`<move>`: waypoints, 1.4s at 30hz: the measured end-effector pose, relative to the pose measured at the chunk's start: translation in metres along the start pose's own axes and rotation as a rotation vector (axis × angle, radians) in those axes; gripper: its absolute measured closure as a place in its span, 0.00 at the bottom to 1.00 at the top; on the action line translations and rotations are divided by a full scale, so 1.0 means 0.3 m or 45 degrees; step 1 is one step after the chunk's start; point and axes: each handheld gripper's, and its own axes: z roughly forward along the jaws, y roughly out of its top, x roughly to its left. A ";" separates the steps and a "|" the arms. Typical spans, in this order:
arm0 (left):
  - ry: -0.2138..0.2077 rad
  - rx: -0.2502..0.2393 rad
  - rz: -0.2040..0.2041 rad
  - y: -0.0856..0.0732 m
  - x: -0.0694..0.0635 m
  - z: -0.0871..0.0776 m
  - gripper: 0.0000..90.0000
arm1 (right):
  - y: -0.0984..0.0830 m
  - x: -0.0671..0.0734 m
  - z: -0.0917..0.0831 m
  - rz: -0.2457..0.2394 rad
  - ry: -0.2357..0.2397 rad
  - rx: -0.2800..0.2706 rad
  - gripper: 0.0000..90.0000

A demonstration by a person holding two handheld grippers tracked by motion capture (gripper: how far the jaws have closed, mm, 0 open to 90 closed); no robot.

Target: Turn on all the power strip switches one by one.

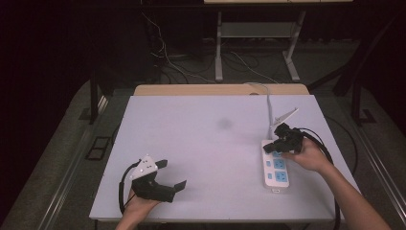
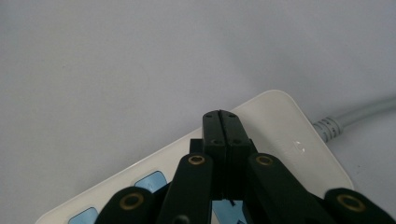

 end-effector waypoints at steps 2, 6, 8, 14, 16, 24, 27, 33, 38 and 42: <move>0.003 0.001 0.000 0.000 0.002 -0.001 0.00 | 0.003 0.002 0.000 0.001 -0.005 0.006 1.00; 0.002 0.000 -0.001 0.000 0.002 -0.001 0.00 | 0.014 0.006 -0.005 -0.005 -0.024 0.039 1.00; 0.001 -0.001 -0.001 0.000 0.002 -0.002 0.00 | 0.018 0.009 -0.007 -0.009 -0.029 0.060 1.00; 0.002 -0.004 -0.005 0.000 0.004 -0.005 0.00 | 0.016 0.005 -0.022 0.007 -0.017 0.036 1.00; 0.002 -0.004 -0.005 0.000 0.003 -0.005 0.00 | 0.014 0.002 -0.032 0.022 -0.021 0.021 1.00; 0.000 -0.009 -0.009 -0.001 0.001 -0.006 0.00 | -0.006 -0.015 -0.104 0.096 -0.060 -0.090 0.98; 0.002 -0.012 -0.009 0.000 -0.002 -0.007 0.00 | -0.017 -0.017 -0.138 0.137 -0.071 -0.147 0.90; 0.000 -0.013 -0.009 0.000 -0.003 -0.008 0.00 | -0.042 0.004 -0.187 0.202 -0.083 -0.265 0.65; 0.000 -0.014 -0.008 0.001 -0.003 -0.011 0.00 | -0.068 0.034 -0.207 0.249 -0.123 -0.335 0.39; 0.000 -0.019 -0.009 0.001 -0.004 -0.011 0.00 | -0.095 0.059 -0.219 0.299 -0.141 -0.386 0.11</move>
